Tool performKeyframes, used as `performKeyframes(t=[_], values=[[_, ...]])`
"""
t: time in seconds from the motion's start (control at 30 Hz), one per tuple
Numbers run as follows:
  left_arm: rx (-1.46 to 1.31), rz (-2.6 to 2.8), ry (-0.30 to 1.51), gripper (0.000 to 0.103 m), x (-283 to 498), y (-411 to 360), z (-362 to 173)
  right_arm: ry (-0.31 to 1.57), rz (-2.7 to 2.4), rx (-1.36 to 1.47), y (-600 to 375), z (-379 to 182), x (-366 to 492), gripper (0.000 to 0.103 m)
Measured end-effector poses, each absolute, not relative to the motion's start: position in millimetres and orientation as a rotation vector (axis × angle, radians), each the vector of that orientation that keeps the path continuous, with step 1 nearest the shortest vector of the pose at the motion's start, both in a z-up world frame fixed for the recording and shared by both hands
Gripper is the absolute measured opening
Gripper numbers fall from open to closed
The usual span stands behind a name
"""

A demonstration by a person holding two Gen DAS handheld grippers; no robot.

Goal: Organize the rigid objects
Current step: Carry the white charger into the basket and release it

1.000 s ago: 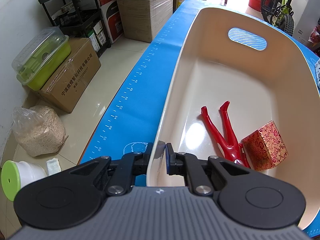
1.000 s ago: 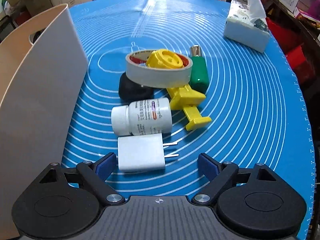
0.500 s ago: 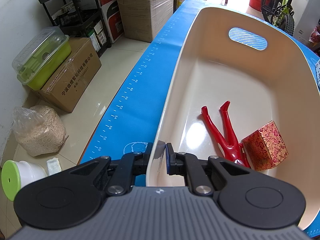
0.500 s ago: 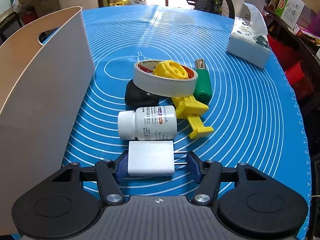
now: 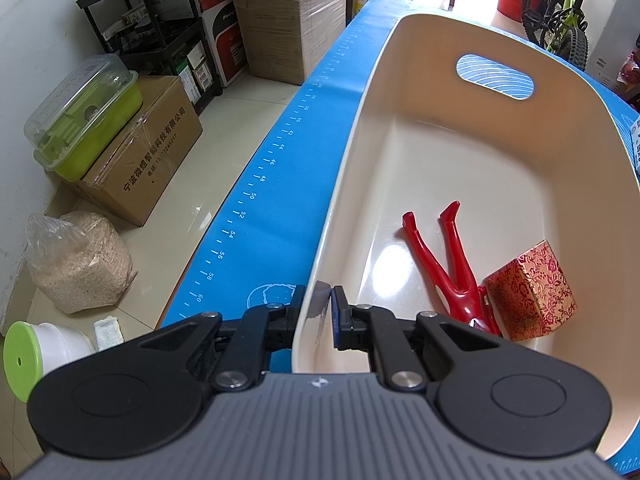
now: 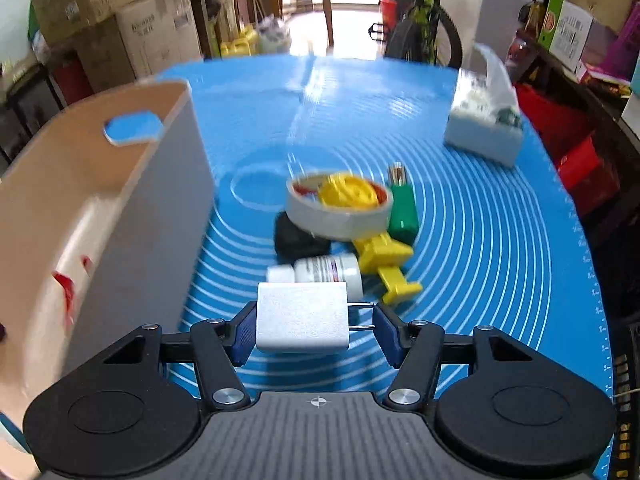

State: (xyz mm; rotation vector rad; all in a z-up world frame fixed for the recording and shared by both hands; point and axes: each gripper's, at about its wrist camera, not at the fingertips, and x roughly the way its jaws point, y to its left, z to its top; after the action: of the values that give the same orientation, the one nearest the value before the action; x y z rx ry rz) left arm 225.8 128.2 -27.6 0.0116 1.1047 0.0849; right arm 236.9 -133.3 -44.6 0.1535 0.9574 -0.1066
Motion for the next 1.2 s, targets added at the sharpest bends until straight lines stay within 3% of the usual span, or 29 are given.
performKeyframes(t=[0.6, 0.87, 1.2], values=[[0.022, 0.086, 1.104, 0.014, 226.0, 124.8, -27.1, 0.642, 0.071, 0.165, -76.9, 26.8, 224.1, 0.064], [0.033, 0.082, 1.104, 0.014, 226.1, 123.3, -26.5, 0.662, 0.192, 0.071, -26.5, 19.9, 238.9, 0.064], [0.035, 0.083, 1.104, 0.014, 226.7, 123.0, -26.3, 0.841, 0.27, -0.039, 4.3, -10.1, 250.7, 0.065]])
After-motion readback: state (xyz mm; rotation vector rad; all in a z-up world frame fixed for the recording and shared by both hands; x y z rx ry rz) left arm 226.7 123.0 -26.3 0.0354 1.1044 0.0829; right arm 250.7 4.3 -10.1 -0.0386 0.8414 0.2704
